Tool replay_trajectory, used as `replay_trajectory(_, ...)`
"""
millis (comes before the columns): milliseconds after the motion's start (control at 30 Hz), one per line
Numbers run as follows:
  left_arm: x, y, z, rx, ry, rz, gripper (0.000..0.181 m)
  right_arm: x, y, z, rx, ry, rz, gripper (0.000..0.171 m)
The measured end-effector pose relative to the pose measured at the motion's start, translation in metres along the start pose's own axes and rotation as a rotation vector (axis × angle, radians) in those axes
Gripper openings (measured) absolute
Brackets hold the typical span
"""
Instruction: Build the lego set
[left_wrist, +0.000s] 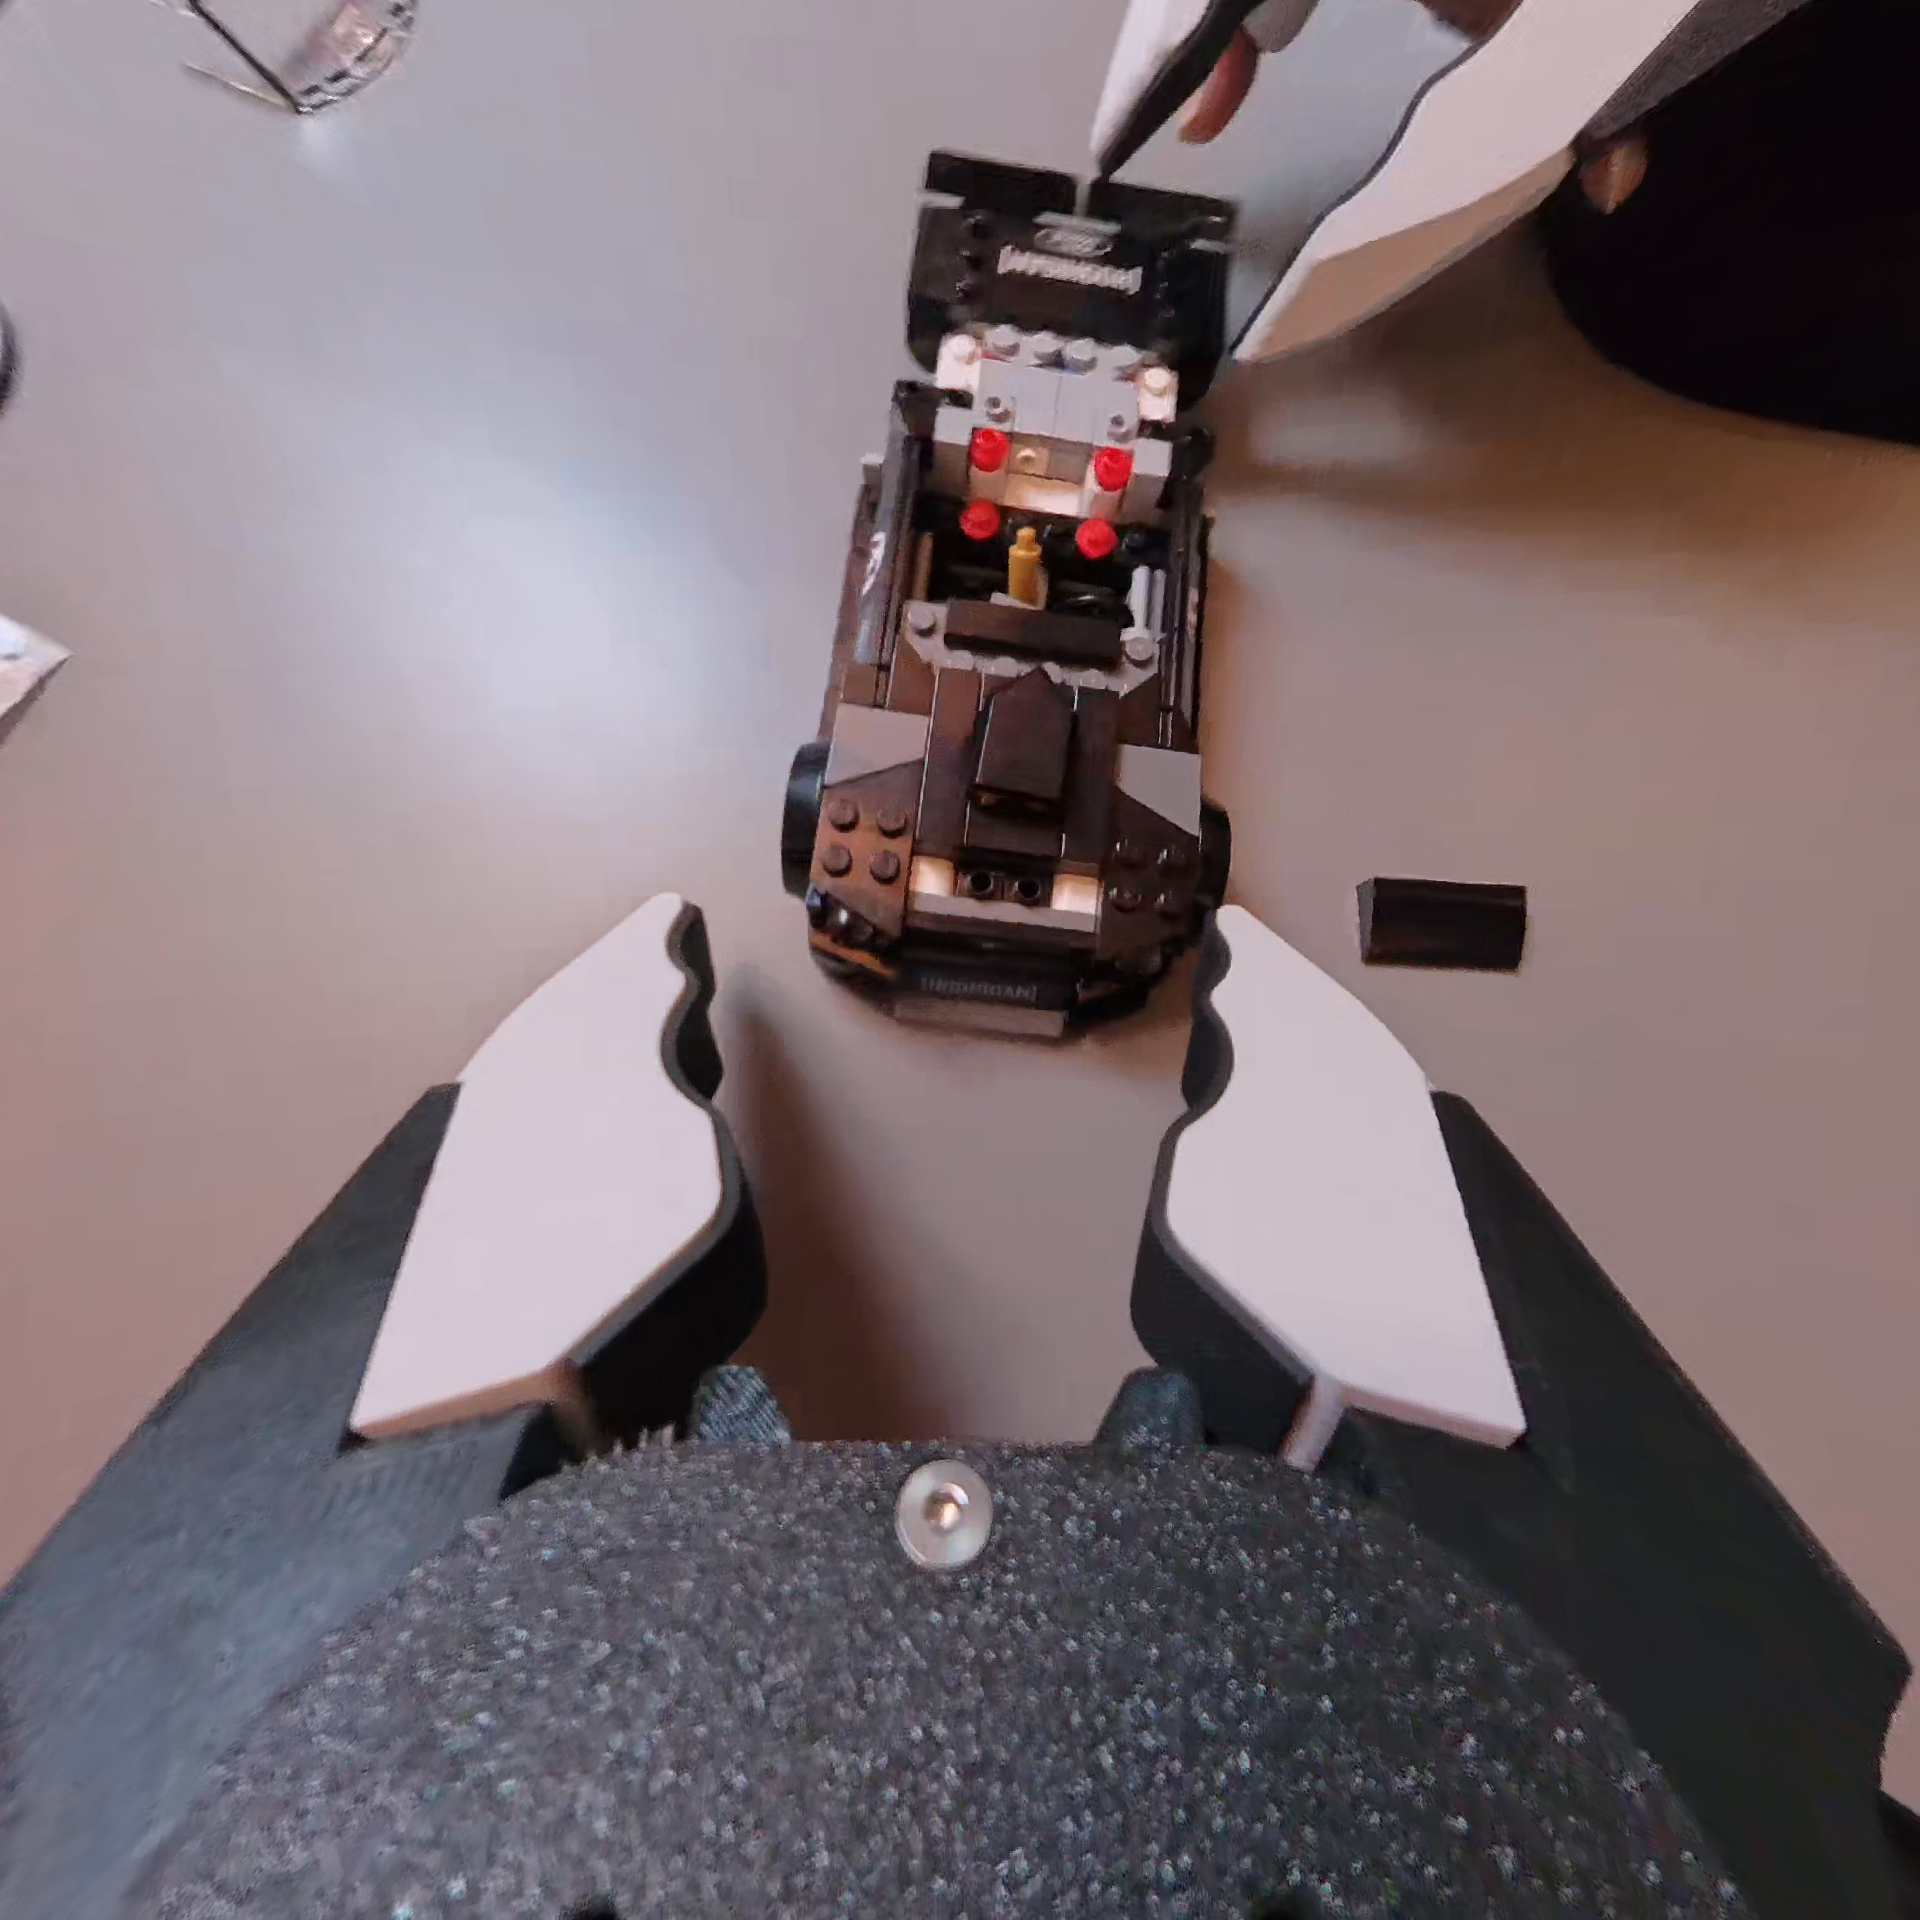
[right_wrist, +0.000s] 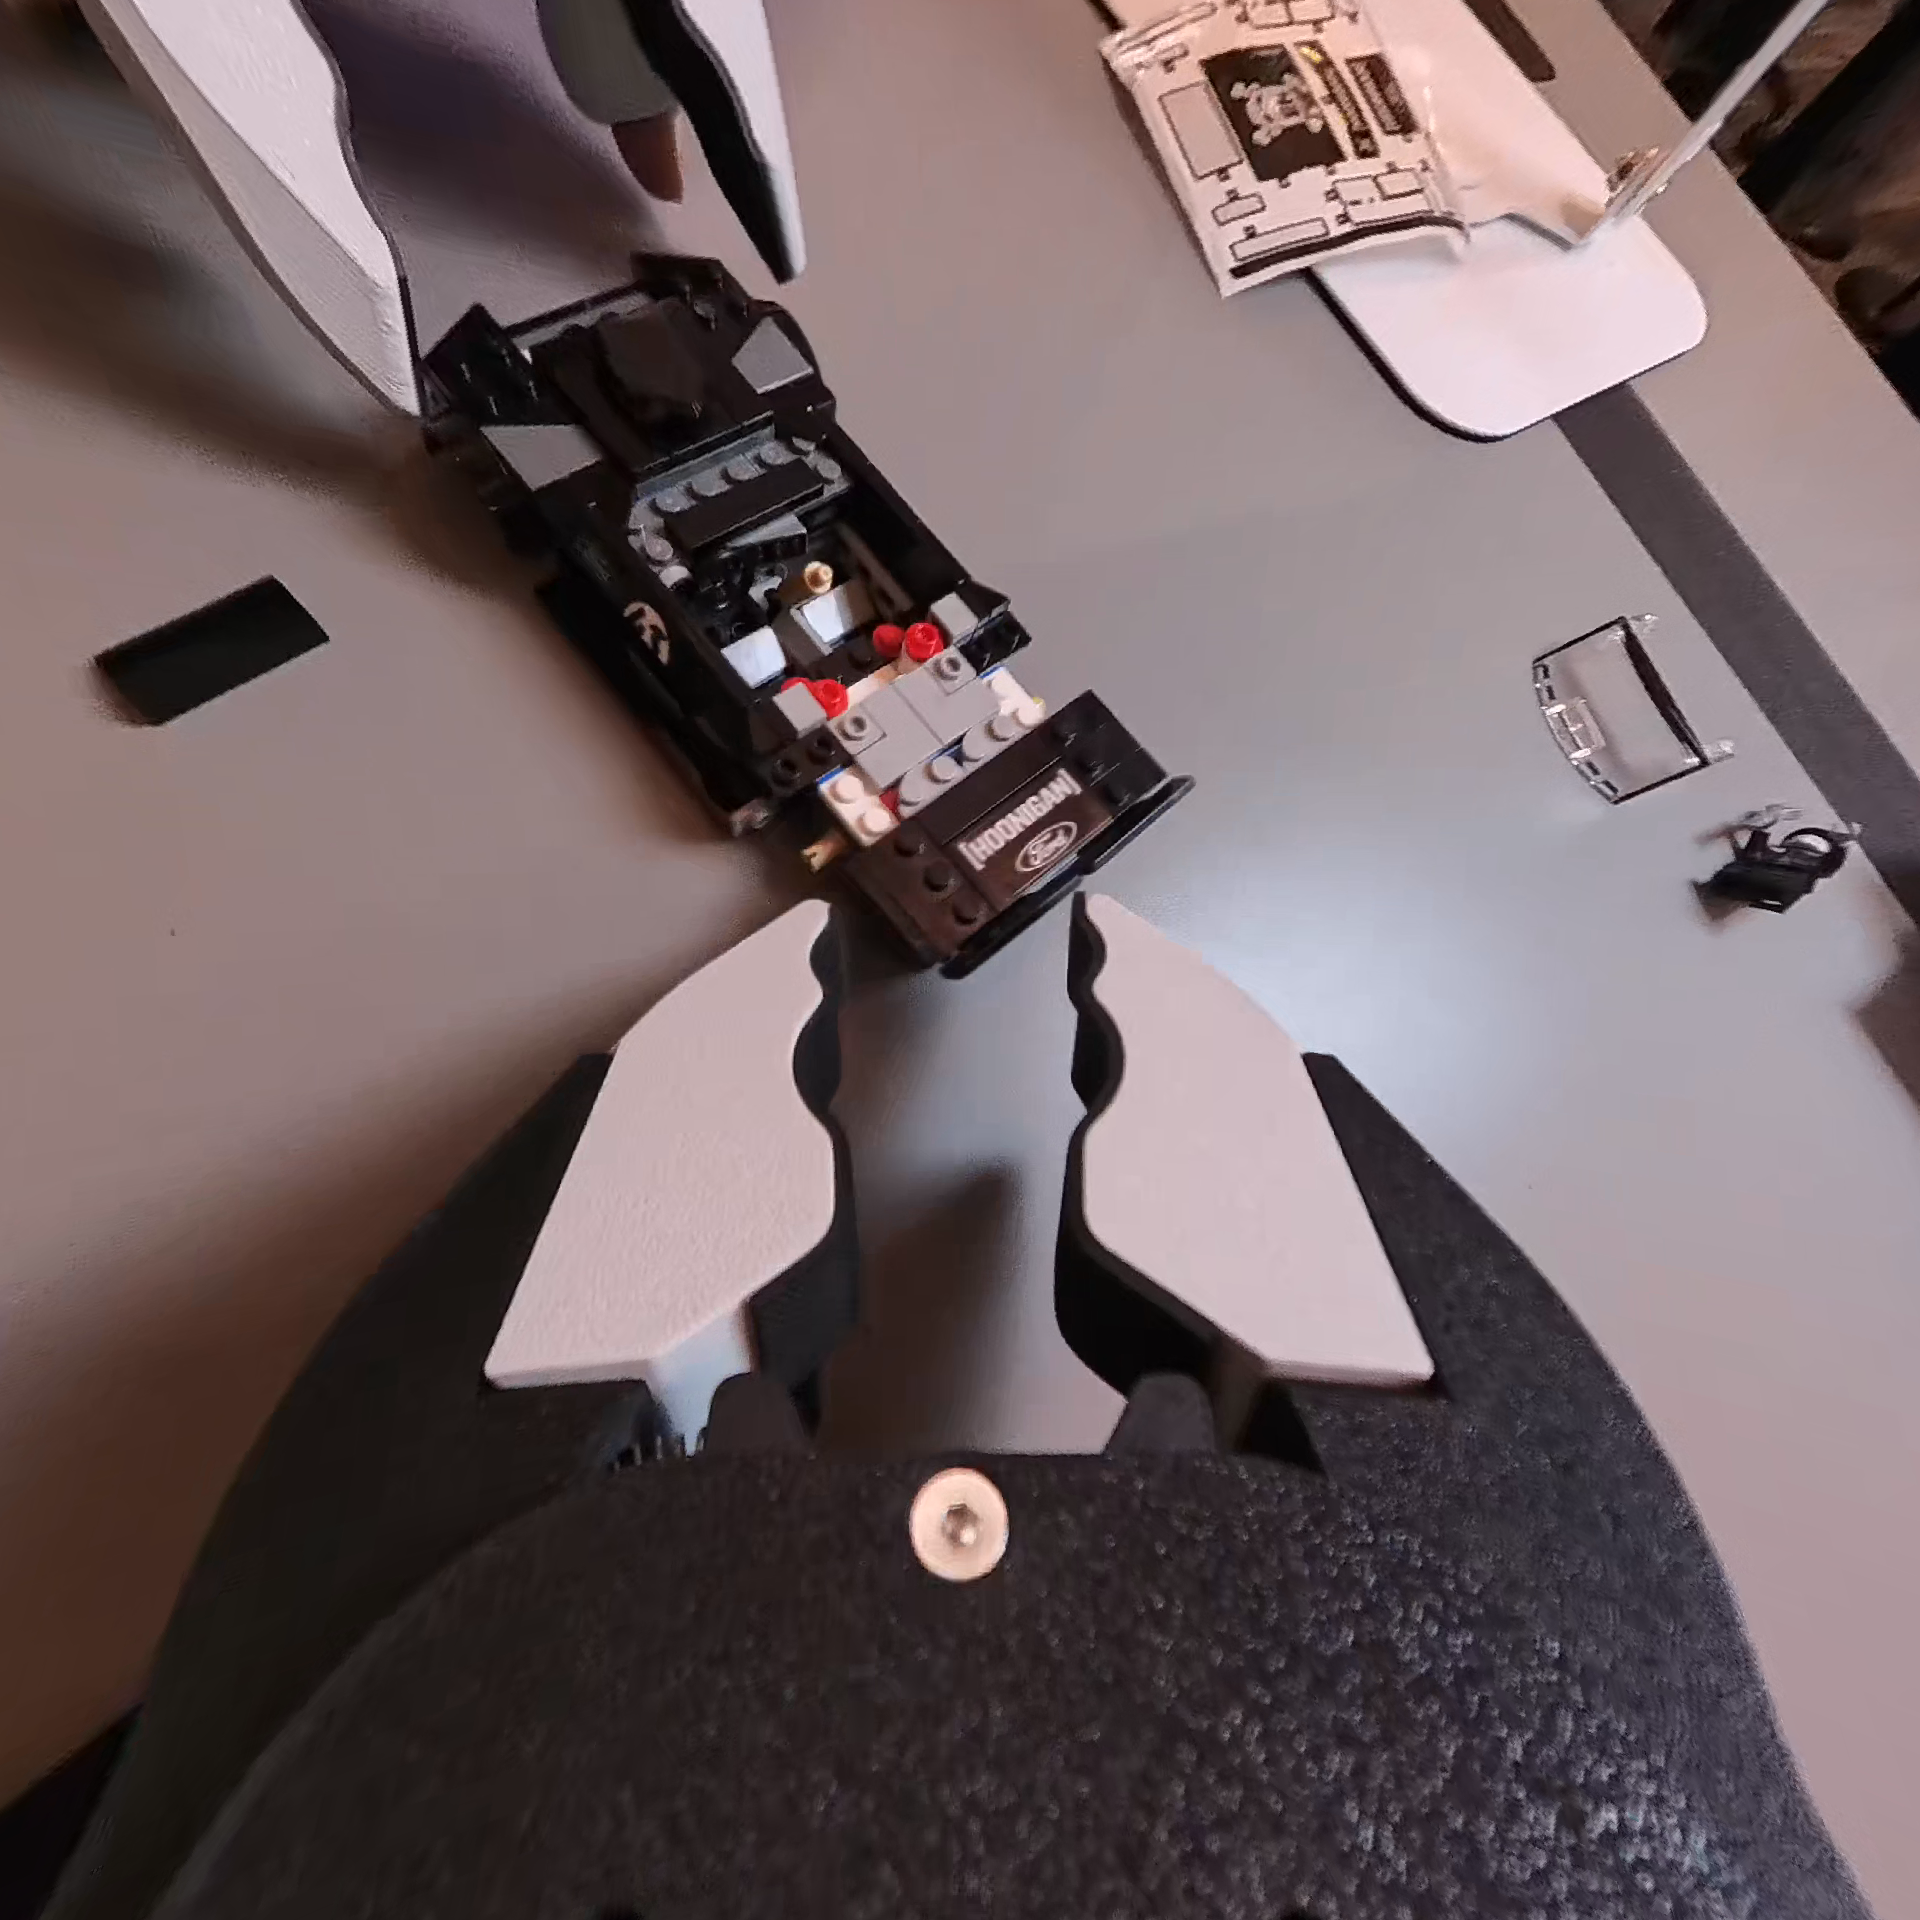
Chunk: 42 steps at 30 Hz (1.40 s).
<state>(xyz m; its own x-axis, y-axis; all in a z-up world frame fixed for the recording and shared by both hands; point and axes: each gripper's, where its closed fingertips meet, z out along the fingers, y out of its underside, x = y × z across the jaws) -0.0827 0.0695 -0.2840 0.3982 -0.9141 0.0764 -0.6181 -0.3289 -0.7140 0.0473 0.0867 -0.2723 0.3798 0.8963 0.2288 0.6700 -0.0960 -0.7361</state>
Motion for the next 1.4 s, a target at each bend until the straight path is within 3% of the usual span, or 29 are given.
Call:
replay_trajectory(167, 0.02, 0.004, 0.006, -0.051, 0.072, 0.076, 0.085, 0.011, 0.002, 0.005, -0.012, 0.011, 0.007, 0.037)
replay_trajectory(433, 0.067, -0.002, 0.001, 0.011, 0.195, 0.143, 0.055, 0.035, 0.0, 0.017, -0.006, 0.081, 0.035, 0.034)
replay_trajectory(567, 0.069, -0.008, 0.0, 0.075, 0.221, 0.131, 0.045, 0.028, -0.008, -0.001, 0.055, 0.077, 0.065, 0.032)
replay_trajectory(767, 0.064, -0.021, 0.007, 0.135, 0.181, 0.094, 0.045, -0.039, -0.043, -0.028, 0.221, -0.264, 0.141, 0.03)
replay_trajectory(900, 0.066, -0.018, 0.017, 0.078, 0.142, 0.113, 0.056, -0.058, -0.044, -0.017, 0.12, -0.264, 0.08, 0.031)
replay_trajectory(1400, 0.074, -0.016, 0.029, 0.064, 0.076, 0.194, 0.05, -0.066, -0.035, 0.007, -0.154, -0.265, 0.068, 0.023)
